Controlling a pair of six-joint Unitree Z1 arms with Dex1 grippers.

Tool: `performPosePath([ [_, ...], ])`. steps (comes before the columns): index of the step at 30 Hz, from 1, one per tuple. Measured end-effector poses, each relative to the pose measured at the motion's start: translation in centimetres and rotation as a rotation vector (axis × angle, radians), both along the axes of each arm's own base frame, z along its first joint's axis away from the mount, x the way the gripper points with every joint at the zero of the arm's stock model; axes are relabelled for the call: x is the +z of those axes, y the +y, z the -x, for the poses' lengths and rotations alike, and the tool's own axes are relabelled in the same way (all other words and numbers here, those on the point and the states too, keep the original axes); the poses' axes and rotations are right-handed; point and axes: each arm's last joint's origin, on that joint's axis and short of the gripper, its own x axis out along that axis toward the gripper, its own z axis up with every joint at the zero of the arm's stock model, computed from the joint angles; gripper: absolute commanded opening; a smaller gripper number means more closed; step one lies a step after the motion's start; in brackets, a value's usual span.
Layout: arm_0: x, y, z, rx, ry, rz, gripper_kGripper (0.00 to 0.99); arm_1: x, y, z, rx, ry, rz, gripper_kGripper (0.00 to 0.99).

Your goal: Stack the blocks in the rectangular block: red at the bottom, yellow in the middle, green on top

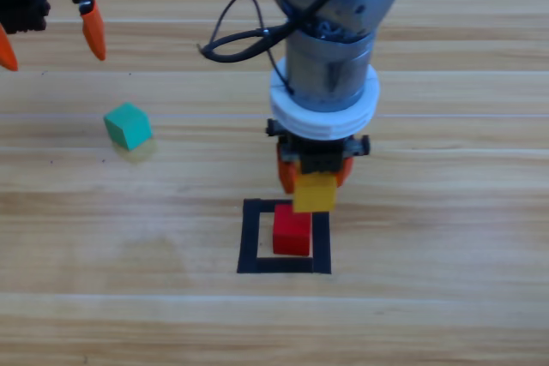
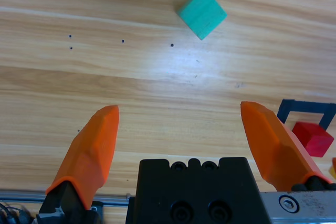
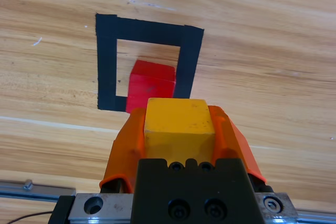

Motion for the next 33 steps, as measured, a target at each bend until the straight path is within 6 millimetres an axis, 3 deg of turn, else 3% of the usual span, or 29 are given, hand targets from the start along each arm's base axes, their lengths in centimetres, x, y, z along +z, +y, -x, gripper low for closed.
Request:
performPosePath([
  [7, -0.4, 2.0, -0.6, -0.058, 0.019, 0.034, 0.99, -2.0, 1.2, 0.6, -0.004, 0.023, 0.033, 0.051],
  [11, -1.0, 2.5, -0.6, -0.068, 0.041, 0.026, 0.99, -1.7, 1.4, 0.5, -0.005, 0.011, 0.019, 0.051],
  [19, -1.7, 2.7, -0.4, -0.073, 0.07, 0.02, 0.99, -1.4, 1.7, 0.2, -0.009, -0.001, 0.002, 0.051],
  [24, -1.7, 2.7, -0.4, -0.075, 0.07, 0.02, 0.99, -3.4, 2.3, -0.1, -0.01, 0.015, 0.031, 0.051],
  [29, -1.8, 2.8, -0.4, -0.075, 0.071, 0.02, 0.99, -3.4, 2.3, -0.1, -0.01, 0.015, 0.03, 0.051],
  [30, -1.9, 2.8, -0.4, -0.075, 0.073, 0.019, 0.99, -3.4, 2.3, -0.1, -0.01, 0.015, 0.03, 0.072],
  [31, -2.0, 2.8, -0.4, -0.074, 0.074, 0.019, 0.99, -3.4, 2.3, -0.1, -0.01, 0.015, 0.03, 0.206],
  [32, -2.1, 2.8, -0.4, -0.074, 0.074, 0.019, 0.99, -3.4, 2.3, -0.1, -0.01, 0.015, 0.03, 0.387],
  [33, -2.1, 2.8, -0.4, -0.075, 0.073, 0.019, 0.99, -3.4, 2.3, -0.1, -0.01, 0.015, 0.03, 0.701],
])
